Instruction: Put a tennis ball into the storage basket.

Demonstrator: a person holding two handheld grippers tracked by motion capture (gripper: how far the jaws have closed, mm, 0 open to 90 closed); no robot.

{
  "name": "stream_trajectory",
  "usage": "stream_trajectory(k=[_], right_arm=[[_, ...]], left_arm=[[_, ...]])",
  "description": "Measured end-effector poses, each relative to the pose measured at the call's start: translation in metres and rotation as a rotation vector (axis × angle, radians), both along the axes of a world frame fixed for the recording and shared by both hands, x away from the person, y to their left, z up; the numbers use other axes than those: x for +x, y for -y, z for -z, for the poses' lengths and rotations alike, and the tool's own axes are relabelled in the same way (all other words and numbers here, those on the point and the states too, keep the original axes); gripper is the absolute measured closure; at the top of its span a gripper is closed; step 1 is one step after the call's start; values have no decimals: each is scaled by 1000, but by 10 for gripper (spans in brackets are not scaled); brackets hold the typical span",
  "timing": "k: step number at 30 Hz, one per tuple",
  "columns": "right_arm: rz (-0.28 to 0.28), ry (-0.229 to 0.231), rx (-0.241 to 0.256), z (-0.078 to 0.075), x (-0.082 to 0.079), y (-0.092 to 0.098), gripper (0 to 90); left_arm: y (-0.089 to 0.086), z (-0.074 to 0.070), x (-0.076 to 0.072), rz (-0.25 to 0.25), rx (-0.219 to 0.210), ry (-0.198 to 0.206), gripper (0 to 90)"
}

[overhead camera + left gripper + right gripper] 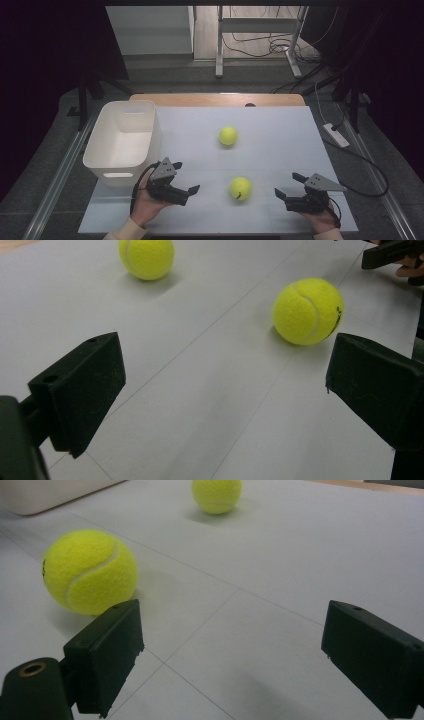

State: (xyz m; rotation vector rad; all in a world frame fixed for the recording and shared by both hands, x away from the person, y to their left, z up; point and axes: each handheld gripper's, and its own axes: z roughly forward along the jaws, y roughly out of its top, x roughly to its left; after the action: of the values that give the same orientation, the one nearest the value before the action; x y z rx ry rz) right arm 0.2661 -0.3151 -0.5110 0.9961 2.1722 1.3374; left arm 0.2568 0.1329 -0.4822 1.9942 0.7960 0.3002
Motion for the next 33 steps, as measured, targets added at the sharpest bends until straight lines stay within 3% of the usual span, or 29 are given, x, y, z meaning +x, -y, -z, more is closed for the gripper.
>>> stream_trajectory(k=[19, 33], right_arm=[[0, -1, -7, 1, 1, 0, 97], [4, -4, -6, 1, 1, 0, 97]], left_arm=[[15, -11, 13, 44, -18, -12, 30], [34, -13, 22, 99, -8, -29, 24]])
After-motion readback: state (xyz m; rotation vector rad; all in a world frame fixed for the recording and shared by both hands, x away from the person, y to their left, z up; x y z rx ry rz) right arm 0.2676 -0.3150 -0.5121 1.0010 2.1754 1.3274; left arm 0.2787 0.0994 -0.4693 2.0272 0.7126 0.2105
